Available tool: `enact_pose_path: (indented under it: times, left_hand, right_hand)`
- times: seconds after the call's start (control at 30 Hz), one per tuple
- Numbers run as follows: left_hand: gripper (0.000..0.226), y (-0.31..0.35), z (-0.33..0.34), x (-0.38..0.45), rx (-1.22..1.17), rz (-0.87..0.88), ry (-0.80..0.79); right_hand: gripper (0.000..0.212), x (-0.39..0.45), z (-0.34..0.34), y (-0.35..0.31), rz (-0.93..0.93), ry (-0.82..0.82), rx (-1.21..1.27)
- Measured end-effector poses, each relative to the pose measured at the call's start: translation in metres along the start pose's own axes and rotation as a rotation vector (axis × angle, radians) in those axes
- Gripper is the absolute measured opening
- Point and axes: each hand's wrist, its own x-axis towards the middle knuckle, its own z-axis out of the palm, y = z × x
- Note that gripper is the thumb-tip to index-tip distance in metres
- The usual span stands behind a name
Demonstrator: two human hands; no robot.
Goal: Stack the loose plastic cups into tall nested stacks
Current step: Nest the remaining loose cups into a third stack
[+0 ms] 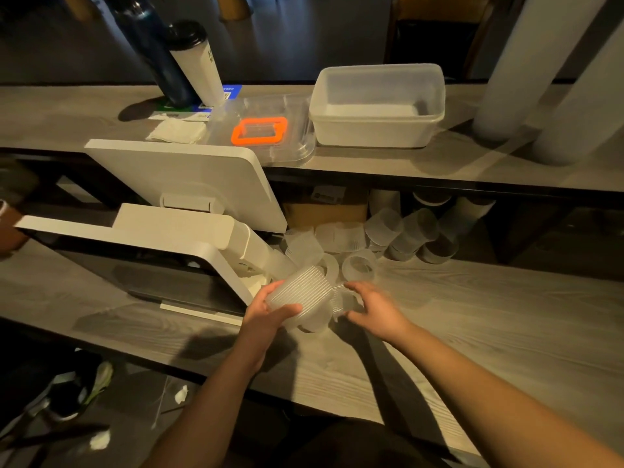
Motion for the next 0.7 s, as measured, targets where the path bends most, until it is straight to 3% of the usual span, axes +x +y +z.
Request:
enact_pose_path:
  times: [0.17,0.4,0.57,0.7]
  left_hand:
    - [0.060,-0.004,-0.009,0.002,0.044,0.009,-0.014]
    - [0.050,-0.006,-0.016,0.004,0.053,-0.021,-0.013]
    - [0.052,-0.005,-0.018,0.006,0.062,-0.013,-0.017]
    - [0.049,-0.004,-0.015,0.007,0.055,-0.001,-0.040]
  right_hand:
    - [0.081,0.025,0.018,-0.003,-0.060,-0.058,-0.236]
    - [0.082,0.026,0.030,-0.004,-0.053,-0.088,-0.709]
    - [0.052,0.022,0.031,-0.003,-0.047,-0.036,-0.635]
    - [0.066,0.017,0.020,-0.001,0.036,-0.020,-0.618]
